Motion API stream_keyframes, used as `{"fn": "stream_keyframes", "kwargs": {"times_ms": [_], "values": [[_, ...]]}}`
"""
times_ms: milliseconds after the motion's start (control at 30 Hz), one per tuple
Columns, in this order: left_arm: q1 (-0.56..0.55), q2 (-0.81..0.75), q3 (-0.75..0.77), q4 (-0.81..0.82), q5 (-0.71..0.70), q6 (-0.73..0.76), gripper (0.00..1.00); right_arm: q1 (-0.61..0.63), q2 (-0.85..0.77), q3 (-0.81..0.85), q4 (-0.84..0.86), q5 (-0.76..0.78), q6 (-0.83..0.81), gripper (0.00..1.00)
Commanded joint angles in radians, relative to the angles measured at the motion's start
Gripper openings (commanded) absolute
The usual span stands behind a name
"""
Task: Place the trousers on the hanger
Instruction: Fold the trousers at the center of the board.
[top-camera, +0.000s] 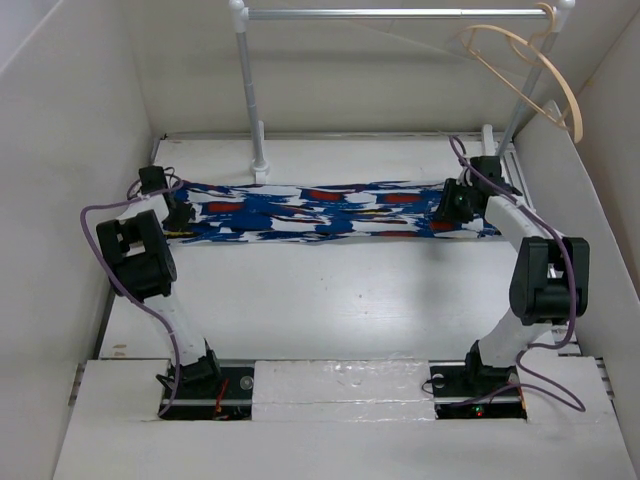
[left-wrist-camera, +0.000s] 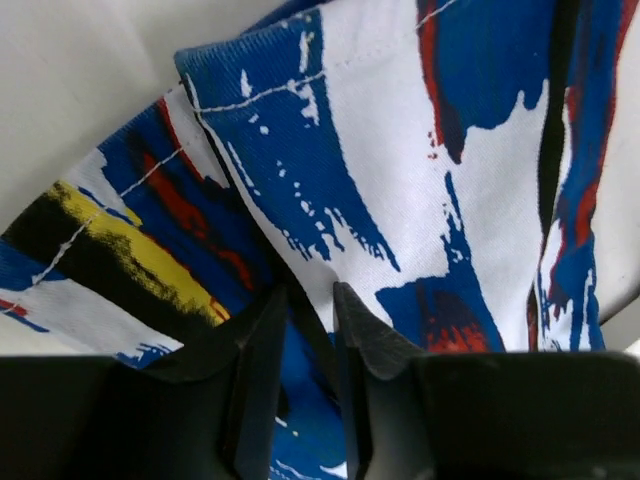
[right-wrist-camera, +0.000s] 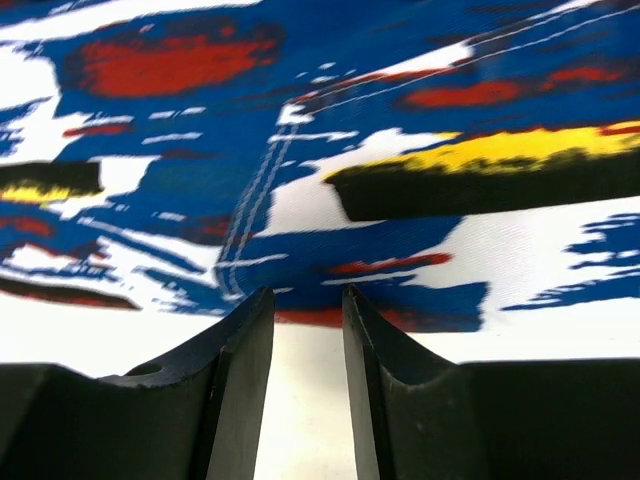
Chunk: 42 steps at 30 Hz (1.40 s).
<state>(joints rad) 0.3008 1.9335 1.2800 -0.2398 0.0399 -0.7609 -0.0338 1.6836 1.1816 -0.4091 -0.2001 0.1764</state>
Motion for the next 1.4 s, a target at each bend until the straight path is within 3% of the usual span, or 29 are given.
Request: {"fn": "stream_keyframes", "kwargs": {"times_ms": [0, 233, 267, 300, 333, 633, 833, 1000, 1133, 1200, 1267, 1367], "values": [[0.001, -0.027, 0.024, -0.035, -0.067, -0.043, 0.23, 0.017, -0.050, 0.003, 0.061, -0.038, -0.009, 0.39], [0.001, 0.016, 0.041, -0.021, -0.066, -0.055, 0.30, 0.017, -0.061, -0.004, 0.055, -0.048, -0.025, 0.40], [0.001, 0.018, 0.041, -0.015, -0.061, -0.055, 0.27, 0.017, -0.061, 0.000, 0.049, -0.044, -0.037, 0.40], [0.001, 0.016, 0.036, -0.010, -0.061, -0.054, 0.09, 0.017, -0.061, 0.001, 0.044, -0.042, -0.040, 0.40], [0.001, 0.010, 0.035, -0.010, -0.069, -0.060, 0.00, 0.008, -0.059, 0.000, 0.044, -0.045, -0.043, 0.40], [0.001, -0.242, -0.043, -0.004, -0.115, -0.028, 0.00, -0.024, -0.045, -0.016, 0.044, -0.087, -0.069, 0.40], [0.001, -0.298, -0.126, -0.053, -0.135, -0.017, 0.00, -0.049, -0.032, -0.004, 0.024, -0.105, -0.068, 0.40], [0.001, -0.314, -0.254, -0.049, -0.159, -0.020, 0.00, -0.145, -0.006, 0.033, 0.012, -0.143, -0.054, 0.41], [0.001, -0.202, -0.193, -0.173, -0.230, -0.052, 0.00, -0.195, 0.031, 0.036, 0.024, -0.196, -0.023, 0.54], [0.001, -0.156, -0.145, -0.235, -0.250, -0.057, 0.11, -0.216, 0.025, 0.009, 0.039, -0.209, -0.005, 0.64], [0.001, -0.162, -0.133, -0.239, -0.261, -0.029, 0.19, -0.251, -0.002, -0.017, 0.050, -0.208, 0.029, 0.68], [0.001, -0.267, -0.148, -0.193, -0.239, 0.001, 0.21, -0.316, -0.025, -0.075, 0.084, -0.190, 0.073, 0.72]]}}
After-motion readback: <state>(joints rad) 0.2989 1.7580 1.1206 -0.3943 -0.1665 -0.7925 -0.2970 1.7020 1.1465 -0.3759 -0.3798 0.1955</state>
